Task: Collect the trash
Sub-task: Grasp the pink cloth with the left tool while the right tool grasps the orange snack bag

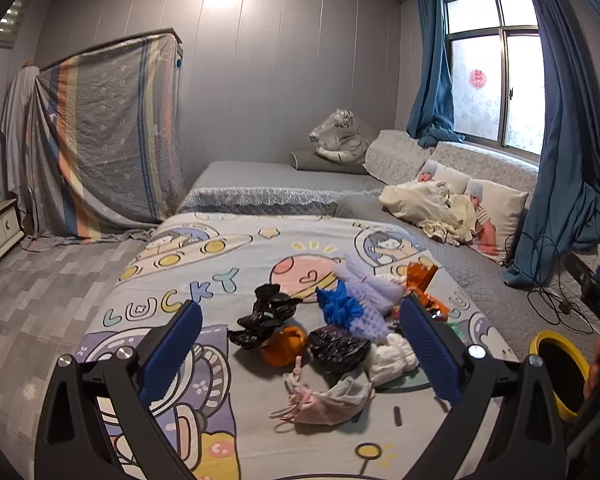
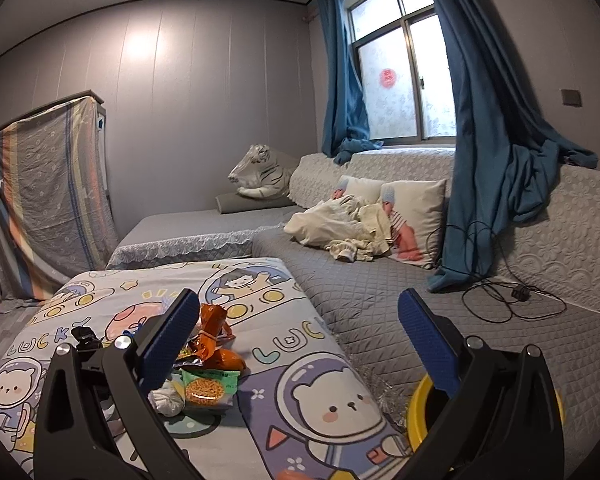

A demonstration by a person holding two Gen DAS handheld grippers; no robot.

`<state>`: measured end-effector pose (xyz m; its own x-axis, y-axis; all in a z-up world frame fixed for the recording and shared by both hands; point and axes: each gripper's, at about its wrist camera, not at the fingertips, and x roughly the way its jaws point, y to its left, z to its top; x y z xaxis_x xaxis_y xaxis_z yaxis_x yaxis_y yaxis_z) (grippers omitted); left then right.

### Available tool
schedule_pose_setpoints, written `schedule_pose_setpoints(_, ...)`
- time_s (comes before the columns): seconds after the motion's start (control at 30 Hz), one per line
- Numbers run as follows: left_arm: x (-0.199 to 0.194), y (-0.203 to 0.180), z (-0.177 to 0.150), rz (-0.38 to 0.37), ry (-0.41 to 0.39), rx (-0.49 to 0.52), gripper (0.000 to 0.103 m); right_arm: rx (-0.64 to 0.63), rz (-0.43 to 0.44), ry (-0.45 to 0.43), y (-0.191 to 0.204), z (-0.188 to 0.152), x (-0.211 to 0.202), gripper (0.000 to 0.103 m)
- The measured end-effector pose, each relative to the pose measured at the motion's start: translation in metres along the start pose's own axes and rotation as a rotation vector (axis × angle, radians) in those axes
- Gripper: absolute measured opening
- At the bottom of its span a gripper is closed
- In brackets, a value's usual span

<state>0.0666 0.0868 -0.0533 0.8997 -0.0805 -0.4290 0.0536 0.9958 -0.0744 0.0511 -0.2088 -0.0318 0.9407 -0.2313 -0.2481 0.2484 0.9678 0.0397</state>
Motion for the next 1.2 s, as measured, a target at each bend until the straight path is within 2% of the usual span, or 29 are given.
schedule_pose_setpoints(0.07,0.007,0.008,-0.006,-0.013,0.017,0.01,0.095,-0.016,0.038,0.014,0.006,-0.001,0.015,0.095)
schedule_pose_setpoints(0.17,0.019,0.014,-0.018,-0.038,0.062,0.033,0.095,-0.023,0.177,0.033,0.014,-0.003,0.037,0.095)
schedule_pose_setpoints(0.27,0.036,0.011,-0.034,-0.085,0.142,0.048,0.095,-0.072,0.239,0.076,0.029,-0.007,0.063,0.095)
schedule_pose_setpoints(0.4,0.057,0.0,-0.052,-0.112,0.207,0.063,0.095,-0.077,0.312,0.211,0.041,-0.013,0.108,0.095)
schedule_pose_setpoints(0.53,0.072,-0.01,-0.064,-0.102,0.242,0.098,0.095,-0.128,0.327,0.343,0.053,-0.027,0.154,0.095)
schedule_pose_setpoints(0.63,0.084,-0.012,-0.071,-0.117,0.285,0.09,0.095,-0.11,0.332,0.42,0.057,-0.035,0.182,0.095)
schedule_pose_setpoints(0.8,0.098,-0.014,-0.08,-0.101,0.345,0.087,0.095,-0.105,0.337,0.473,0.071,-0.038,0.215,0.095)
schedule_pose_setpoints(0.93,0.104,-0.009,-0.083,-0.13,0.38,0.041,0.095,-0.055,0.362,0.543,0.079,-0.044,0.244,0.095)
schedule_pose_setpoints(1.2,0.117,-0.014,-0.082,-0.157,0.4,0.035,0.095,0.024,0.383,0.612,0.081,-0.056,0.267,0.094)
